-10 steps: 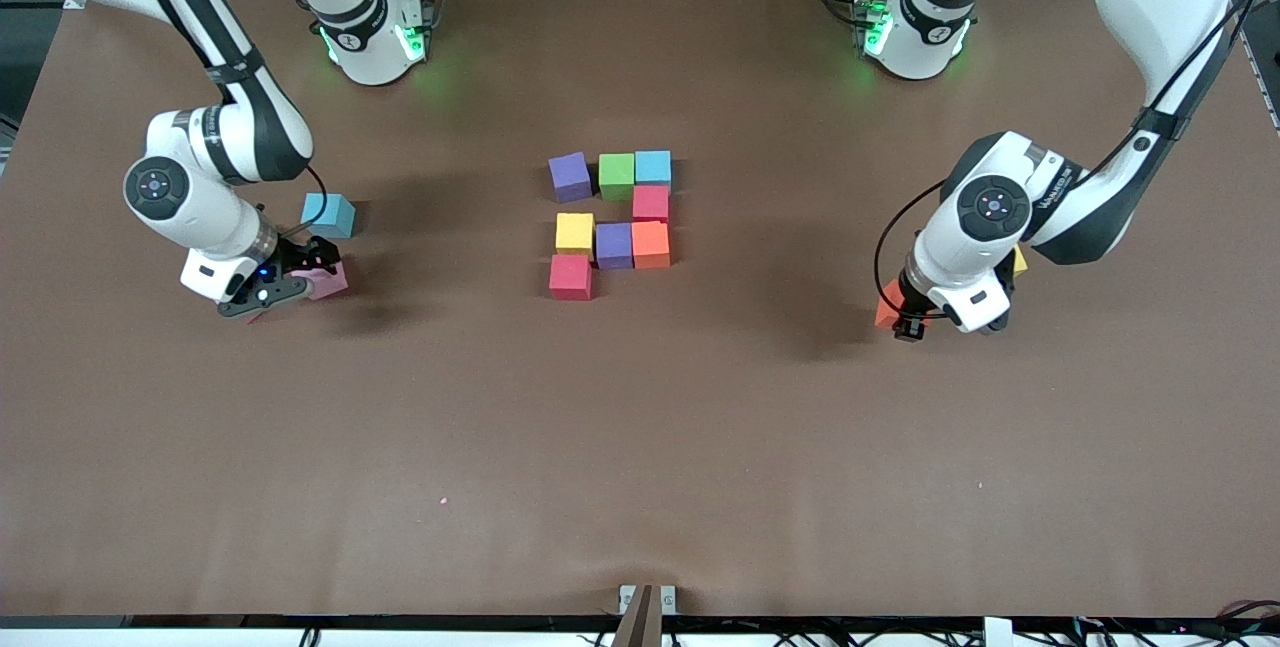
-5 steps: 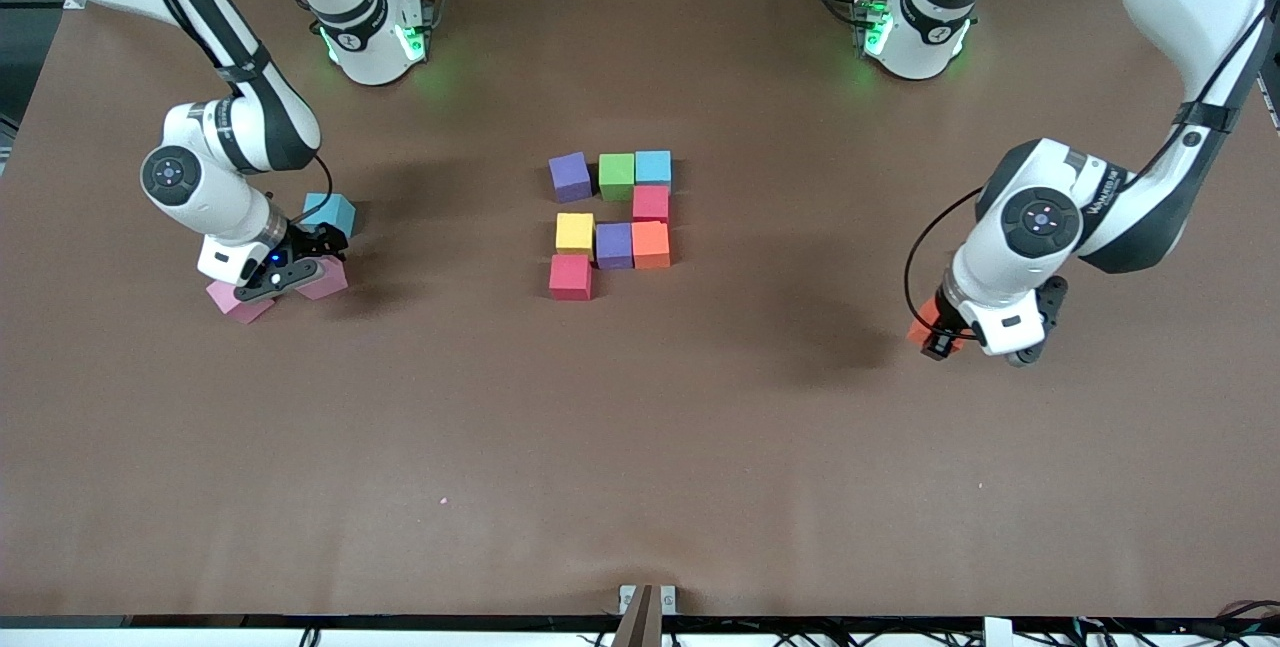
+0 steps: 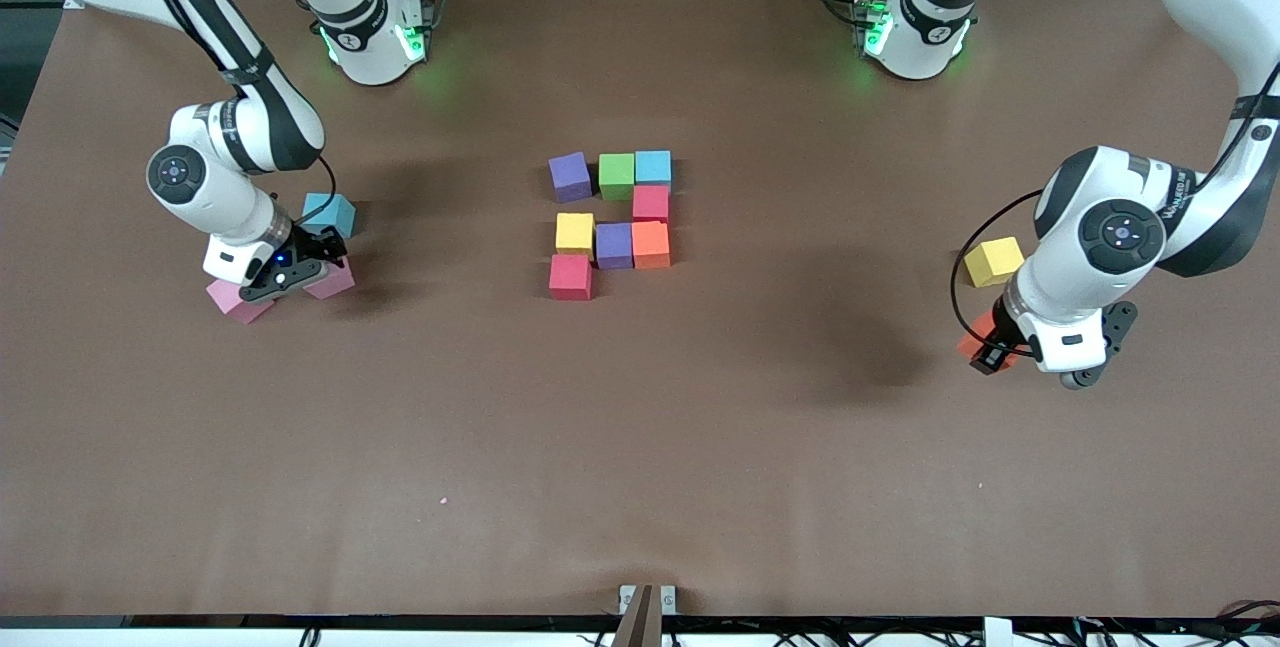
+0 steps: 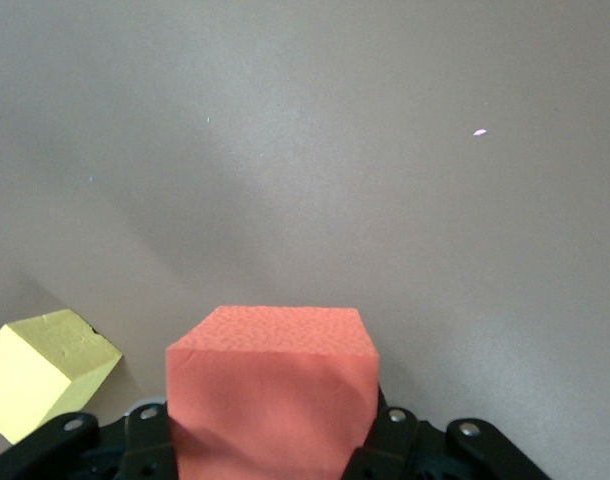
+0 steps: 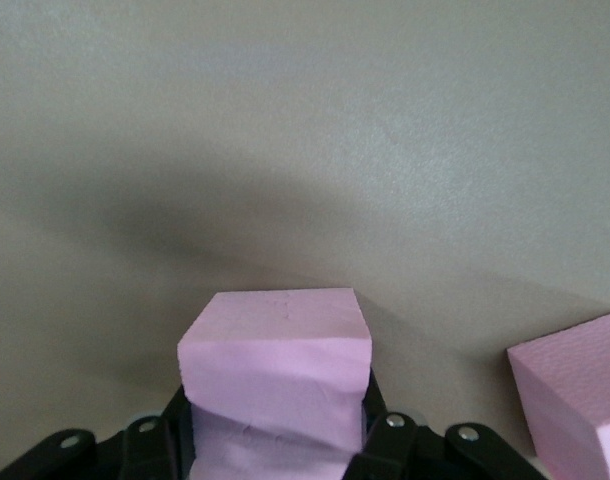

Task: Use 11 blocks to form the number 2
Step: 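Grasp light pink with the right gripper while the left gripper lifts orange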

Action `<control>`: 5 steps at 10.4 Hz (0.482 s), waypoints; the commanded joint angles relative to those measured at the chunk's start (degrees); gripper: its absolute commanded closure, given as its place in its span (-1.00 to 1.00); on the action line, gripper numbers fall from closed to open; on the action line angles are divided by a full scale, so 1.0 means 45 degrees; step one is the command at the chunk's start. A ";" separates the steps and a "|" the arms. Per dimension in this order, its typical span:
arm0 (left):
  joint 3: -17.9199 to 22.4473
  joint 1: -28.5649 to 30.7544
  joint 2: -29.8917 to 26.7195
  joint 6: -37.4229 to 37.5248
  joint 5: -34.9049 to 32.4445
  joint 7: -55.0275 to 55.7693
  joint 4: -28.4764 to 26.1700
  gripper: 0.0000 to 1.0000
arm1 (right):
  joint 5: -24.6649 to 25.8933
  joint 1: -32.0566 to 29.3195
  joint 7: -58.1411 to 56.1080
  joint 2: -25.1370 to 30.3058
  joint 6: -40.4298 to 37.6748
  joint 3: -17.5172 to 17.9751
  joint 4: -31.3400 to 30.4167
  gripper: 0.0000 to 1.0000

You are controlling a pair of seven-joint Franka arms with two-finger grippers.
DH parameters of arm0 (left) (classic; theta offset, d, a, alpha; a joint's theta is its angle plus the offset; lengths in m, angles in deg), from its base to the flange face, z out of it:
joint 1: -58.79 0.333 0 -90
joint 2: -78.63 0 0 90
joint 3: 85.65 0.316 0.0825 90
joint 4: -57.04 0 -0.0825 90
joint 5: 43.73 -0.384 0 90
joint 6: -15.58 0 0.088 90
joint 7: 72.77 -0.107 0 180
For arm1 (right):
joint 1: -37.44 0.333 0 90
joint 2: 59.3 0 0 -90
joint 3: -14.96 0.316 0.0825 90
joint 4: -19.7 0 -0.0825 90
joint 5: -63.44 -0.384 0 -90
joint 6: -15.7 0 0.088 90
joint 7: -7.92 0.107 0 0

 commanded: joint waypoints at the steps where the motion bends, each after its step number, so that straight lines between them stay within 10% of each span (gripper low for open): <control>1: 0.0160 -0.0216 -0.0219 0.0296 0.0913 -0.1350 0.0041 0.21 | -0.0085 -0.0102 -0.0116 0.0005 -0.0003 0.0371 0.0720 0.61; 5: 0.3941 -0.3606 -0.1447 0.0296 0.3527 -0.5507 0.0041 0.21 | -0.0222 0.1415 0.2571 -0.0051 -0.3997 0.1780 0.4640 0.63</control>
